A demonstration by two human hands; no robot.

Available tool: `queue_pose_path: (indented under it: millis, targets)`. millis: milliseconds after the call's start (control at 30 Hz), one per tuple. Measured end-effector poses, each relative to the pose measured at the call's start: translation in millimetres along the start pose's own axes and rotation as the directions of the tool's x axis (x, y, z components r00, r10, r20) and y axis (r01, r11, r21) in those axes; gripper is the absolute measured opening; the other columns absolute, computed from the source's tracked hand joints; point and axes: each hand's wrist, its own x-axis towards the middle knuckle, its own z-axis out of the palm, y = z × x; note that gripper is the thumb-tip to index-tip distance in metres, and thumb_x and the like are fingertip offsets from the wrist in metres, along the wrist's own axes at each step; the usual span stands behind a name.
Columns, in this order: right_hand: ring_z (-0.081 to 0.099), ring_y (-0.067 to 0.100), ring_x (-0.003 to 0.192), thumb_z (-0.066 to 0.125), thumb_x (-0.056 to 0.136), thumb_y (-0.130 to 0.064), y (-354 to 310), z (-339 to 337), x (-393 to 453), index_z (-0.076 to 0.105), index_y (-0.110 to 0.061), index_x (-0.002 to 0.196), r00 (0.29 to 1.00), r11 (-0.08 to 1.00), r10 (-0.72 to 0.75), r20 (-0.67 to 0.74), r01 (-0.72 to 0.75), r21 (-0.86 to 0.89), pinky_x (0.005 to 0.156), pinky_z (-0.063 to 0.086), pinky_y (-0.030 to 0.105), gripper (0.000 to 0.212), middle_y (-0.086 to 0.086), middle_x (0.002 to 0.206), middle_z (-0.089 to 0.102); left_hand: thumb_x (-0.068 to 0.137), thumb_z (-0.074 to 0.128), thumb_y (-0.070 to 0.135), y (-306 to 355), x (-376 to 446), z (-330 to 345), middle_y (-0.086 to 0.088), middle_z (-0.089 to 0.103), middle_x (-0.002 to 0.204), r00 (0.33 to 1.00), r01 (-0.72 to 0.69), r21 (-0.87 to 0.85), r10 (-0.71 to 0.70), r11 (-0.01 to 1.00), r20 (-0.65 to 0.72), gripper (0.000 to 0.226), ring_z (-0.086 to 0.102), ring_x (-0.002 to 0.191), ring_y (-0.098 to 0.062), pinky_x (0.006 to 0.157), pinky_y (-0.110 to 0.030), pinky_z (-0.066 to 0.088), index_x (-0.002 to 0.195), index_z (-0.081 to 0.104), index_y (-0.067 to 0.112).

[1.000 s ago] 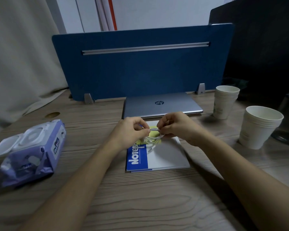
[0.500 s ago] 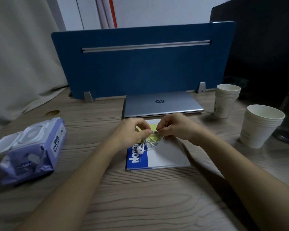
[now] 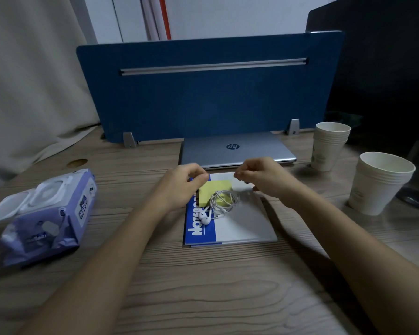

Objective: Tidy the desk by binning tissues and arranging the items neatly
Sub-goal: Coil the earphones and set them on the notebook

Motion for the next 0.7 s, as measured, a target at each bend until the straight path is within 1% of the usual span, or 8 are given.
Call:
queue_pose_path:
  millis: [100,167,233,267,333,467,600,700]
  targets:
    - [0.053,0.023,0.066,0.059,0.088,-0.020,8,-12,1,0.067,-0.002,0.080,0.994,0.974,0.086,-0.067,-0.098,-0.206,0.060,0.040,0.030,0.021,0.013,0.070,0.061,0.096,0.052,0.042,-11,2,-5,0.013,0.066,0.089,0.989,0.147,0.056,-0.145,0.987,-0.039,0.015,0.062,0.079,-0.004,0.058,-0.024,0.043,0.100,0.060,0.031]
    - [0.051,0.024,0.061,0.058,0.087,-0.024,12,-19,2,0.062,0.003,0.074,0.981,0.948,0.184,-0.061,-0.193,-0.255,0.060,0.042,0.033,0.030,0.013,0.065,0.055,0.097,0.051,0.041,-18,1,-6,0.006,0.065,0.088,0.968,0.251,0.071,-0.251,0.965,-0.017,0.017,0.062,0.074,-0.010,0.060,-0.030,0.049,0.104,0.058,0.027]
    - [0.059,0.026,0.061,0.060,0.088,-0.023,15,-23,1,0.063,0.007,0.082,0.956,0.948,0.294,-0.007,-0.293,-0.126,0.060,0.055,0.039,0.030,0.015,0.071,0.060,0.098,0.051,0.036,-20,1,-7,-0.001,0.066,0.085,0.949,0.315,0.024,-0.316,0.949,0.023,0.018,0.063,0.070,-0.014,0.066,-0.038,0.058,0.107,0.057,0.022]
    - [0.062,0.025,0.060,0.061,0.088,-0.021,15,-23,1,0.064,0.007,0.085,0.942,0.942,0.335,0.028,-0.333,-0.048,0.058,0.058,0.036,0.028,0.015,0.075,0.062,0.098,0.051,0.034,-20,2,-7,-0.003,0.067,0.085,0.939,0.343,-0.022,-0.342,0.939,0.045,0.017,0.065,0.071,-0.015,0.071,-0.040,0.060,0.107,0.057,0.021]
    - [0.065,0.023,0.060,0.063,0.088,-0.018,13,-21,0,0.065,0.004,0.086,0.927,0.928,0.365,0.085,-0.369,0.043,0.055,0.057,0.031,0.022,0.015,0.079,0.062,0.099,0.052,0.032,-16,3,-8,-0.005,0.068,0.087,0.910,0.413,-0.128,-0.401,0.902,0.107,0.016,0.067,0.074,-0.015,0.074,-0.040,0.062,0.107,0.058,0.019]
    - [0.068,0.023,0.065,0.065,0.089,-0.016,5,-15,-2,0.065,0.004,0.092,0.917,0.921,0.362,0.166,-0.379,0.086,0.057,0.058,0.030,0.021,0.017,0.085,0.065,0.100,0.051,0.027,-7,2,-13,-0.004,0.067,0.089,0.869,0.489,-0.179,-0.458,0.854,0.190,0.010,0.066,0.073,-0.013,0.066,-0.033,0.061,0.098,0.057,0.020]
    - [0.069,0.020,0.069,0.068,0.088,-0.014,-1,-3,-4,0.068,0.003,0.093,0.927,0.930,0.323,0.190,-0.348,0.118,0.060,0.058,0.029,0.017,0.020,0.095,0.068,0.101,0.048,0.021,-11,-3,-27,-0.007,0.064,0.094,0.848,0.525,-0.169,-0.494,0.834,0.194,0.009,0.062,0.074,-0.014,0.059,-0.029,0.056,0.104,0.056,0.019]
    - [0.069,0.012,0.063,0.068,0.087,-0.009,-6,12,-6,0.069,0.000,0.088,0.937,0.931,0.279,0.211,-0.318,0.180,0.057,0.057,0.025,0.009,0.016,0.088,0.069,0.099,0.050,0.017,-23,-13,-41,-0.008,0.065,0.091,0.840,0.538,-0.152,-0.512,0.829,0.181,0.011,0.061,0.072,-0.013,0.056,-0.026,0.054,0.103,0.059,0.011]
